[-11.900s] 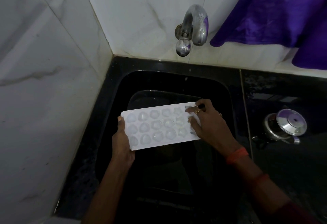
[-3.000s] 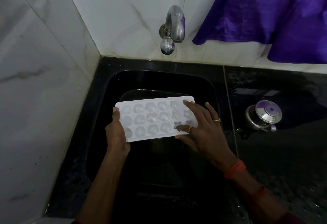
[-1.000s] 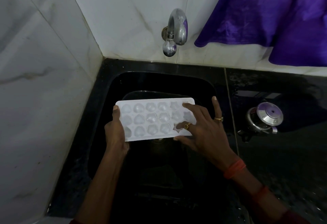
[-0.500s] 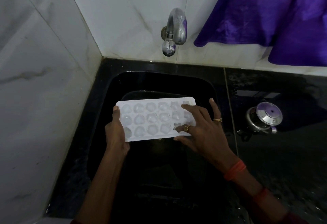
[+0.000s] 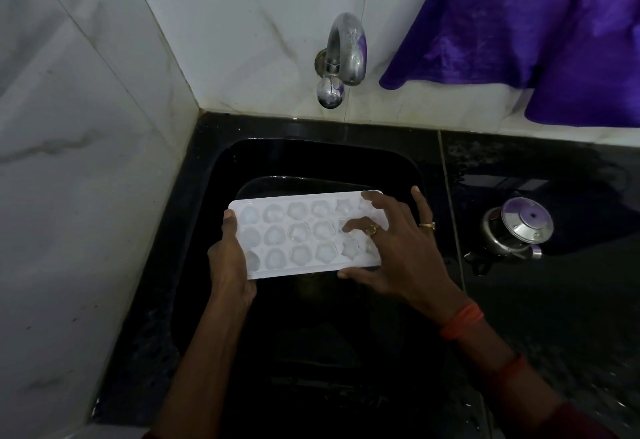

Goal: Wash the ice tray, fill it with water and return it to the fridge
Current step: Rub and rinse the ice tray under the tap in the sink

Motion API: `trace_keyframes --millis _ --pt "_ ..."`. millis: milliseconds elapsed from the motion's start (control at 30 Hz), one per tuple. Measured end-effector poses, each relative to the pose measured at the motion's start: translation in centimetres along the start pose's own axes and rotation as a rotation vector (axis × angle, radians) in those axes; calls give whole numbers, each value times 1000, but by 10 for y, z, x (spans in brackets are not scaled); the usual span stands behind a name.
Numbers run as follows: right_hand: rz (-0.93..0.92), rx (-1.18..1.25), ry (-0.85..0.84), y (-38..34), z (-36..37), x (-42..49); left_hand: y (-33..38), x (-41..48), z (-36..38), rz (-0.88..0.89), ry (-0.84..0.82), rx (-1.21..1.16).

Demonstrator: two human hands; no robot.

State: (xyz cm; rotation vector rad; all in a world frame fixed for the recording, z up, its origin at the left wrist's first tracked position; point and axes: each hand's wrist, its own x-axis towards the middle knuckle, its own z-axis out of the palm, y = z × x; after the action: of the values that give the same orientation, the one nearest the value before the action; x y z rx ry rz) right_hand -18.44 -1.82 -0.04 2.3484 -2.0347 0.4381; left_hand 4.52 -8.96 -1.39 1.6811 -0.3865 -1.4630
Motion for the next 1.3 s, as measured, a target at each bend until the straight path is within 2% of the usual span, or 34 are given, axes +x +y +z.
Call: trace_keyframes --millis 200,433,667,1300 --pt "-15 -58 -121 -1 0 1 2 0 -1 2 -1 7" --pt "-77 -135 -176 -1 1 3 2 0 -2 0 2 10" --pt "-78 -147 -148 -3 -2 7 5 -1 -1 20 -3 30" --pt "-109 -251 -215 -4 -6 11 6 -6 -3 24 -18 30"
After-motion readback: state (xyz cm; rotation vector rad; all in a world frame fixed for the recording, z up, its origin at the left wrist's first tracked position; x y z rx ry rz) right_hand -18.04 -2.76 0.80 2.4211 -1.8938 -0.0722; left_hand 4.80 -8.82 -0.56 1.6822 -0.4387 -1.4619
